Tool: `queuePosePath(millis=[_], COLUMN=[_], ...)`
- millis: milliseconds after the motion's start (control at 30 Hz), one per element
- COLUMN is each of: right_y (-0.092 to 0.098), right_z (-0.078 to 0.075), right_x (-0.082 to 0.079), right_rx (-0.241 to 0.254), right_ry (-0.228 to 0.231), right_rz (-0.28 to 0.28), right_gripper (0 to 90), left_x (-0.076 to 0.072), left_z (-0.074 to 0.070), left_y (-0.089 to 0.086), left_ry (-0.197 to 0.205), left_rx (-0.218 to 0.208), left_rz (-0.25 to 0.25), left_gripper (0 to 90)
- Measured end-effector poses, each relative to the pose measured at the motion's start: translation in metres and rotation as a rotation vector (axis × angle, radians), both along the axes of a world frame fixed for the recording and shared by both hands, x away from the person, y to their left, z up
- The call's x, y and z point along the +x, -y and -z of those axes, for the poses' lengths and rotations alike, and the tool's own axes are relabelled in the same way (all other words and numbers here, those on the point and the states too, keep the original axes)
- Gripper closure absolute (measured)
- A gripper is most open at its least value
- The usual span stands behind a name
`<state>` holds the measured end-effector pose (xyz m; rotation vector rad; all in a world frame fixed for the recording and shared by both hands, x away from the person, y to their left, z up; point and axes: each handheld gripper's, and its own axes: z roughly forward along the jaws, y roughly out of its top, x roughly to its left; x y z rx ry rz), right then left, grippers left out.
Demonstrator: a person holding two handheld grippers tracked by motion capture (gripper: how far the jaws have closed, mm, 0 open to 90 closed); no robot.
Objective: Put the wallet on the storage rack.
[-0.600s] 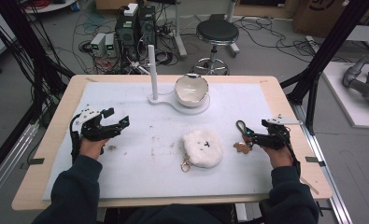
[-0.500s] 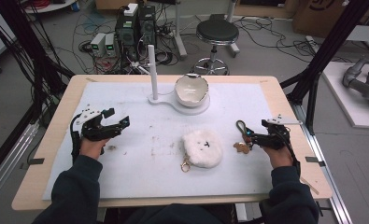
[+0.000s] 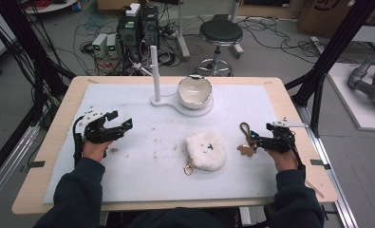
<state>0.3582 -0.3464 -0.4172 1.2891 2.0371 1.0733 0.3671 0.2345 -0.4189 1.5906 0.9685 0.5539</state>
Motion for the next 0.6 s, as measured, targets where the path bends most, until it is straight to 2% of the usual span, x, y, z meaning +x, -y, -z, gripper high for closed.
queuePosePath(millis=[33, 233, 267, 367, 500, 600], right_y=[-0.001, -0.009, -0.017, -0.032, -0.057, -0.074], right_z=[0.0, -0.001, -0.002, -0.002, 0.0, 0.005], right_x=[-0.001, -0.003, -0.004, -0.003, -0.001, 0.0], right_rx=[-0.003, 0.003, 0.033, 0.051, 0.089, 0.097], right_ry=[-0.003, -0.009, -0.025, -0.055, -0.128, -0.192], right_rz=[-0.005, -0.031, -0.066, -0.117, -0.226, -0.309], right_gripper=[24.5, 25.0, 26.3, 26.3, 27.5, 27.5], left_x=[0.0, -0.004, -0.005, -0.006, -0.006, -0.005], left_z=[0.0, -0.001, -0.001, -0.001, 0.0, 0.002], left_y=[0.0, 0.002, 0.002, 0.001, 0.001, 0.002], left_ry=[0.002, 0.006, 0.005, 0.001, -0.002, -0.014], left_rx=[0.002, 0.012, 0.013, 0.014, 0.005, 0.016], left_rz=[0.003, 0.015, 0.016, 0.015, 0.011, 0.018], left_gripper=[24.0, 24.3, 24.3, 24.3, 24.4, 24.7])
